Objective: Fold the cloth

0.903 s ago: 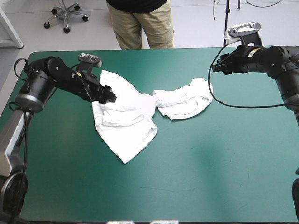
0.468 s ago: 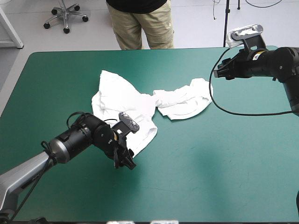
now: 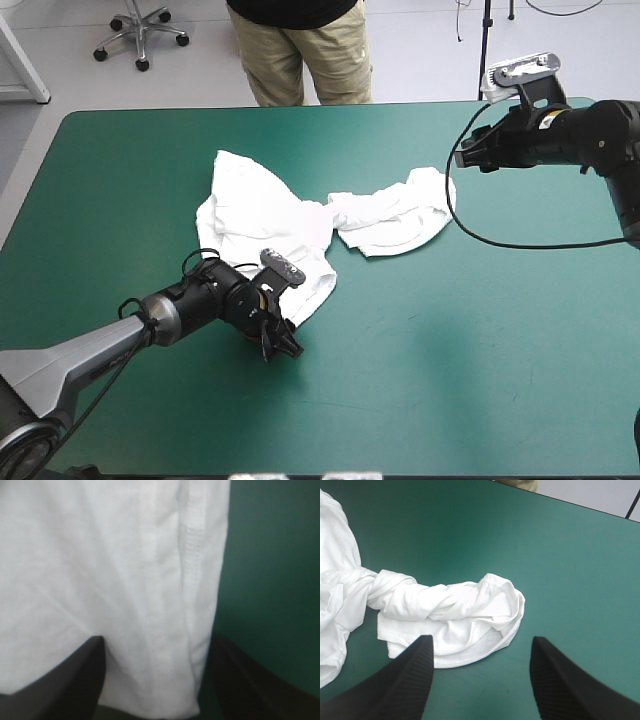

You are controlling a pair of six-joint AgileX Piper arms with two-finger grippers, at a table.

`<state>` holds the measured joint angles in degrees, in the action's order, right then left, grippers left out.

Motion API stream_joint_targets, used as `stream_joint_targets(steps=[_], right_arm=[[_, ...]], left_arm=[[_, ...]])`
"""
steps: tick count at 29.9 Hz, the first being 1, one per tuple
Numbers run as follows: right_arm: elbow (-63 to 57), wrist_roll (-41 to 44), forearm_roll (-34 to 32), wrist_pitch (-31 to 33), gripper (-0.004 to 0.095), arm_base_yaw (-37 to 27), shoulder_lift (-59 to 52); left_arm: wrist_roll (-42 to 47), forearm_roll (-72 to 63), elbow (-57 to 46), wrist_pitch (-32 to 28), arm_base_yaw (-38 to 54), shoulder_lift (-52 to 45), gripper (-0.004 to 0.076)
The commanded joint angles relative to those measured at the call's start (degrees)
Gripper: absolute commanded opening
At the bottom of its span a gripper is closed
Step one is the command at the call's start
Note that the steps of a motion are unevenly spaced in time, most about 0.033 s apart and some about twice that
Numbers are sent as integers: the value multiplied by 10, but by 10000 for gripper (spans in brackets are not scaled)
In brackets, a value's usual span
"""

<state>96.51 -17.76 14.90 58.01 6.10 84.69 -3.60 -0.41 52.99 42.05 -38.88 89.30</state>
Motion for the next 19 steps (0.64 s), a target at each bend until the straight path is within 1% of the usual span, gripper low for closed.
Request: stream_joint_targets(steps=[1,3,4,6,8,9,13,17,19], right_arm=[[19,-5,4,-22,530,-4,-23],[19,-5,-3,-20,530,-4,-21],[19,-5,-5,-17,526,-4,-19],[19,-5,-6,-3,504,-4,-6],[19,-3,-7,13,486,-4,13],[19,-3,-9,19,486,-4,22],[19,13,-11,22,490,-4,74],[19,19,-21,21,554,-4,134],[19,19,-24,9,584,-4,166]], left_arm=[[-19,-35,6,0,-5,21,437],[-25,-31,6,9,-6,26,388],[-25,-24,6,15,-6,26,341],[-25,-24,6,24,-5,22,210],[-24,-22,6,30,-5,21,55],[-24,-22,6,30,-5,21,-2],[-8,-20,6,31,-5,21,-9],[-8,-20,6,37,-5,21,-9],[-8,-20,6,39,-5,21,-9]])
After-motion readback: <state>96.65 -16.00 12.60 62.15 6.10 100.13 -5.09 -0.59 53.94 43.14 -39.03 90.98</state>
